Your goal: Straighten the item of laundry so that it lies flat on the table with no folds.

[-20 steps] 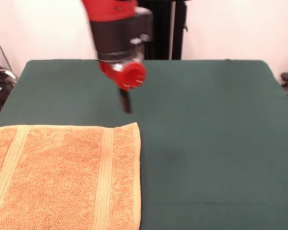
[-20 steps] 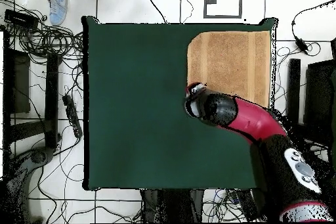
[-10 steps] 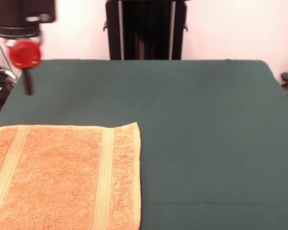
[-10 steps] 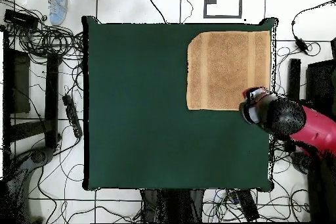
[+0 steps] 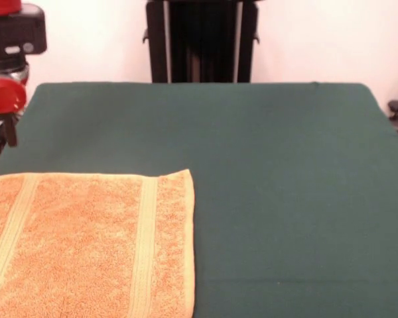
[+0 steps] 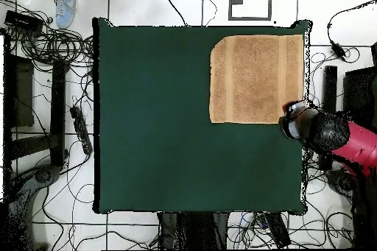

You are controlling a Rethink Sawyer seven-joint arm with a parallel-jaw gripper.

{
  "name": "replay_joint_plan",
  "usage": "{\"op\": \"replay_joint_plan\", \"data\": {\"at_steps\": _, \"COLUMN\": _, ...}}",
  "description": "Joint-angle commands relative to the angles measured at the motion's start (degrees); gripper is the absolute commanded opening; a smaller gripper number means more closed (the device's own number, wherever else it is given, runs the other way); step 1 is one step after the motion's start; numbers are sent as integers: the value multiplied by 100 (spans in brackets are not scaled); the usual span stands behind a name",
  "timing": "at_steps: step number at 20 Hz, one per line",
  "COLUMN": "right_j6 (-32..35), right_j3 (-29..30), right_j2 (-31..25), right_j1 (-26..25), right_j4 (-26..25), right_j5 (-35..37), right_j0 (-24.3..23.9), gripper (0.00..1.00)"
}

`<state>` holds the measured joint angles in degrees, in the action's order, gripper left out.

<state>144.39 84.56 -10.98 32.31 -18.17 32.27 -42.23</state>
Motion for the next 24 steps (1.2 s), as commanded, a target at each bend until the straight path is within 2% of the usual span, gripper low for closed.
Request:
{"op": "replay_joint_plan", "data": {"at_steps": 1, "right_j6": -735, "right_j3": 254, "right_j2": -903, "right_j1": -694, "right_j4": -61, "right_j5": -251, "right_j0": 225, "gripper": 0}}
{"op": "replay_joint_plan", "data": {"at_steps": 9, "right_j6": -285, "right_j3": 403, "right_j2": -1055, "right_j1": -762, "right_j4": 141, "right_j5": -493, "right_j0": 337, "gripper": 0}}
{"op": "replay_joint_plan", "data": {"at_steps": 24, "right_j6": -58, "right_j3": 365, "right_j2": -1279, "right_j1": -1119, "right_j4": 168, "right_j5": -1003, "right_j0": 304, "gripper": 0}}
